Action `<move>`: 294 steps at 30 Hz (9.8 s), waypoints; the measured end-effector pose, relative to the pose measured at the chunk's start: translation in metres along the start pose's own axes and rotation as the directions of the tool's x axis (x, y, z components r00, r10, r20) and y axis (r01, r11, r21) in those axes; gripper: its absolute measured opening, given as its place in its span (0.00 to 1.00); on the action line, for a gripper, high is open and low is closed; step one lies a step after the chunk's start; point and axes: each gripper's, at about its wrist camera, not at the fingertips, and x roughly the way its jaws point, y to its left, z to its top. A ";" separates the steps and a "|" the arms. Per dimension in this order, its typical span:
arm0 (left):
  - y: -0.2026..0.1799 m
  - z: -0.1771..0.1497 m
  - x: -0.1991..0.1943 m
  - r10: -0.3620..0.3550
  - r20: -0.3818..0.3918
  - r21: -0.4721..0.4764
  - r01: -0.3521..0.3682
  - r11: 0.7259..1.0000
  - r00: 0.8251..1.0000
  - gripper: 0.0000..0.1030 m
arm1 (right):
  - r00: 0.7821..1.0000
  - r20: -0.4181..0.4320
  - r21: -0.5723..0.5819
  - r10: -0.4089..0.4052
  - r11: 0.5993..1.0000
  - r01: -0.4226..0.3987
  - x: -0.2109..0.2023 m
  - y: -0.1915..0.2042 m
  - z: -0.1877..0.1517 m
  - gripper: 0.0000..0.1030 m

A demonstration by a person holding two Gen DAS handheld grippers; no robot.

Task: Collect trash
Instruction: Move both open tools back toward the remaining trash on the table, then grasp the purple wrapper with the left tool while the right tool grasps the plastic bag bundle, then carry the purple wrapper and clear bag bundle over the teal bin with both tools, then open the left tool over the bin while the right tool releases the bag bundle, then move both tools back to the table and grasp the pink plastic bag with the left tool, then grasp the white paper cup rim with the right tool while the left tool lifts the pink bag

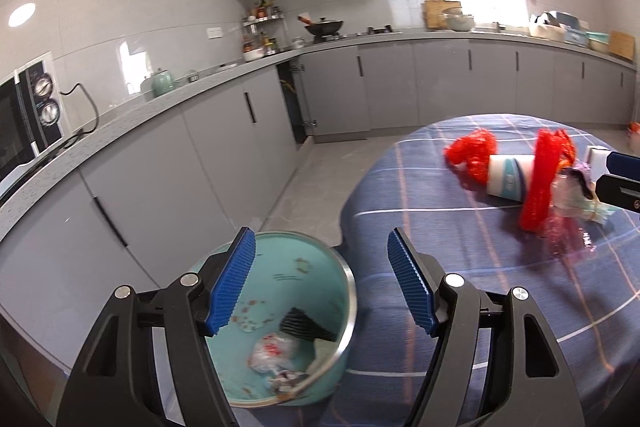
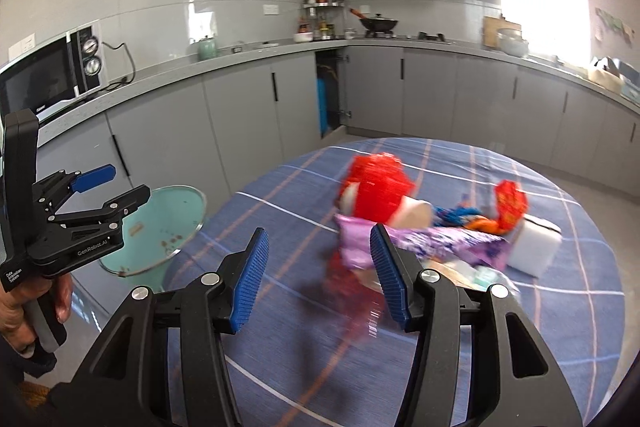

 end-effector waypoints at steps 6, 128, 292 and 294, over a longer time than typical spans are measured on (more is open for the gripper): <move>-0.037 0.006 0.001 -0.054 0.006 0.033 0.054 0.998 0.999 0.66 | 0.995 -0.019 0.040 -0.094 0.995 0.094 -0.015 -0.041 -0.017 0.51; 0.091 -0.008 -0.022 0.075 0.037 -0.146 -0.069 0.987 0.996 0.06 | 0.994 -0.052 0.003 0.091 0.996 -0.091 0.095 0.068 0.051 0.16; -0.075 0.050 0.041 -0.218 -0.031 0.006 0.218 0.976 0.976 0.11 | 0.982 -0.165 0.191 -0.094 0.974 0.125 0.071 -0.073 0.008 0.62; -0.068 0.049 0.046 -0.200 -0.032 -0.012 0.199 0.980 0.979 0.11 | 0.982 -0.171 0.193 -0.085 0.974 0.118 0.079 -0.069 0.012 0.62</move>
